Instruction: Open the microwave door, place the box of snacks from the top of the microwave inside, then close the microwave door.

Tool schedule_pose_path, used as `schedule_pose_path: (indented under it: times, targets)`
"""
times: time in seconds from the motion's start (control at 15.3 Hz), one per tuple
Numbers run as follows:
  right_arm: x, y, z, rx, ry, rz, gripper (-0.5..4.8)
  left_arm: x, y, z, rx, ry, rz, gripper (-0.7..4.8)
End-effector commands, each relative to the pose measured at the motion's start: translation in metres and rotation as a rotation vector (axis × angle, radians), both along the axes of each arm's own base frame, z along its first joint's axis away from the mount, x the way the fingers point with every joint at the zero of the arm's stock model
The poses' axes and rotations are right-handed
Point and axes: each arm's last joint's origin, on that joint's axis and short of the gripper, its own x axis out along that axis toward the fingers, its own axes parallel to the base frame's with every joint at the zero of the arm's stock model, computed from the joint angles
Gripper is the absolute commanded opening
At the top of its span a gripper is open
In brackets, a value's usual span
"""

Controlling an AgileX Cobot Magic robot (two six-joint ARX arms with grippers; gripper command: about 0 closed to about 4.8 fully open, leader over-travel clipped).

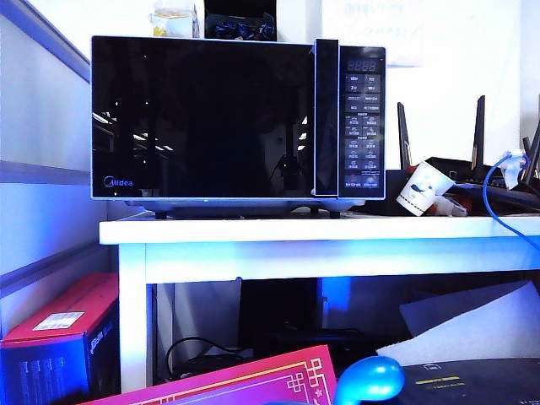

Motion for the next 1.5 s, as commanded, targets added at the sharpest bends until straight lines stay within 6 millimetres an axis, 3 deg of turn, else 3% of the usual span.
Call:
schedule_pose_path:
  times: [0.07,0.2,0.26,0.52,0.78,1.24,1.5]
  targets:
    - [0.020,0.015,-0.014,-0.044,-0.032,-0.065,2.95,-0.002,0.001,0.003,0.003,-0.015,0.020,-0.06]
    - [0.032,0.029,-0.026,-0.112,-0.058,-0.088,4.25,-0.002,0.001,0.002,0.005,-0.016,0.020,-0.06]
    - [0.035,0.037,-0.031,-0.133,-0.075,-0.106,4.31,-0.002,0.001,0.003,0.005,-0.020,0.024,-0.06]
    - [0.047,0.074,-0.048,-0.118,-0.107,-0.329,4.31,-0.002,0.001,0.003,0.032,-0.038,0.023,-0.06]
    - [0.061,0.101,-0.070,-0.060,-0.173,-0.363,4.31,-0.002,0.001,0.004,0.040,-0.047,0.019,-0.06]
    - [0.087,0.112,-0.110,-0.048,-0.185,-0.395,4.31,-0.002,0.001,0.003,0.038,-0.041,0.019,-0.06]
    - [0.100,0.116,-0.115,-0.050,-0.183,-0.409,4.30,-0.002,0.001,0.001,0.040,-0.019,0.019,-0.05]
